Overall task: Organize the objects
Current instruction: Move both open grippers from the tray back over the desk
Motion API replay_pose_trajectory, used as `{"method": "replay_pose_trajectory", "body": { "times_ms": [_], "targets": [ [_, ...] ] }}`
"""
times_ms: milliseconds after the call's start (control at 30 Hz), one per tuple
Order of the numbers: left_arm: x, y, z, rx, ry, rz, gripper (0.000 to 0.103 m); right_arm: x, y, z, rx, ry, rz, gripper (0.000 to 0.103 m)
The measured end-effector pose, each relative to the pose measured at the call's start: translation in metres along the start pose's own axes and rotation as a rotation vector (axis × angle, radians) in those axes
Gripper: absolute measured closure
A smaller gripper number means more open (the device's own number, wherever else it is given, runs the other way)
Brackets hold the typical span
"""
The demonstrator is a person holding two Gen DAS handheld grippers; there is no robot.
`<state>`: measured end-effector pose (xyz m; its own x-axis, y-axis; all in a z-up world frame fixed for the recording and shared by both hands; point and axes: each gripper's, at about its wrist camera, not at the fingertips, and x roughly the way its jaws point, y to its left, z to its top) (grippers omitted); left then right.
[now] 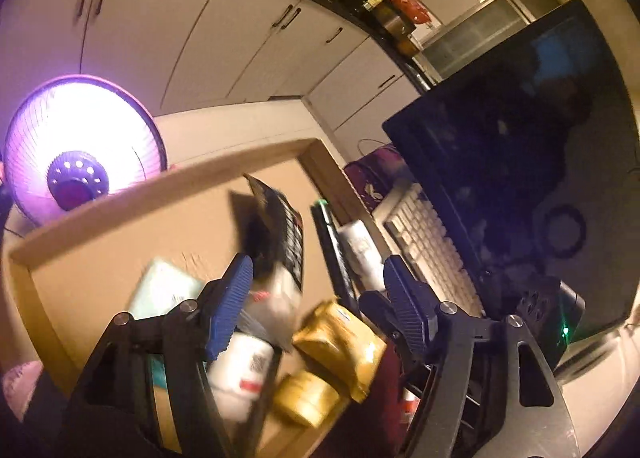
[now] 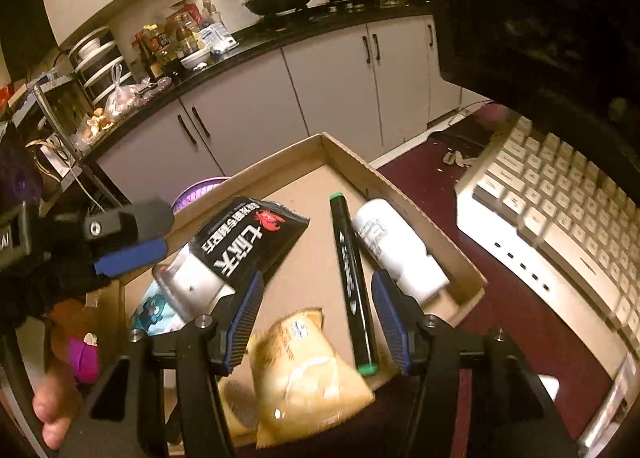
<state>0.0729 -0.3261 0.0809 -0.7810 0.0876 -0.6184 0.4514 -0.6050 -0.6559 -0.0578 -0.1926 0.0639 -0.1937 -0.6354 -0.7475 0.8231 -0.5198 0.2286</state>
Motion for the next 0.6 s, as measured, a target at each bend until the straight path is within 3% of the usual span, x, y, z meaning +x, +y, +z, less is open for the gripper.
{"method": "replay_pose_trajectory", "body": {
  "times_ms": [333, 600],
  "targets": [
    [-0.023, -0.036, -0.038, 0.105, -0.018, -0.060, 0.034, -0.078, 0.007, -0.052, 0.037, -0.087, -0.007, 0.046],
    [-0.025, -0.067, -0.072, 0.219, 0.009, -0.110, 0.034, -0.116, -0.021, -0.107, 0.165, -0.121, -0.045, 0.046]
  ]
}}
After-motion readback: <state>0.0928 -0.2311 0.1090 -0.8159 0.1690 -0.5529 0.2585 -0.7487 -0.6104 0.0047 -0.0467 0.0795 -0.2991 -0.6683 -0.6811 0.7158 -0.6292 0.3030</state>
